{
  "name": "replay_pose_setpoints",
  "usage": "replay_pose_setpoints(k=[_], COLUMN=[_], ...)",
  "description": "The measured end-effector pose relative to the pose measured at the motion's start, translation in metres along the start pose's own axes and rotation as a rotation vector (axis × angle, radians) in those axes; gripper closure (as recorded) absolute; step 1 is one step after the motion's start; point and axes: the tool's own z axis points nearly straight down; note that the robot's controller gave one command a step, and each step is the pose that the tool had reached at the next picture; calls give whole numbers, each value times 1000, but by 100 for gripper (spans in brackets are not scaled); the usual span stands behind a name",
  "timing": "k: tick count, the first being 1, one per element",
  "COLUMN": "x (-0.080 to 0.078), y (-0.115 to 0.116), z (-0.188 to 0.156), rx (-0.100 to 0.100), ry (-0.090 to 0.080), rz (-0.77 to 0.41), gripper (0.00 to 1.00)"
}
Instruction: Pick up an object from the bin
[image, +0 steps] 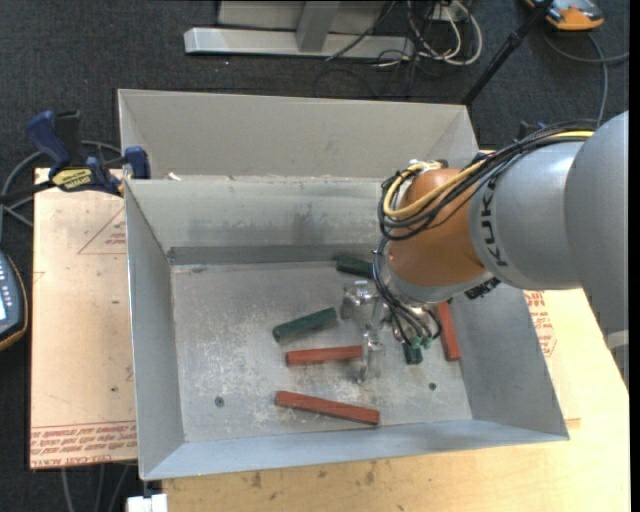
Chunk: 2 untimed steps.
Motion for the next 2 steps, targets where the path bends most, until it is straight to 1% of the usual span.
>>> replay_pose_setpoints(k=[1, 2], x=[0, 15], y=[0, 11], z=[-3, -132], rx=[0, 1], ry=[-1, -8], rz=[1, -296], gripper=[100, 100])
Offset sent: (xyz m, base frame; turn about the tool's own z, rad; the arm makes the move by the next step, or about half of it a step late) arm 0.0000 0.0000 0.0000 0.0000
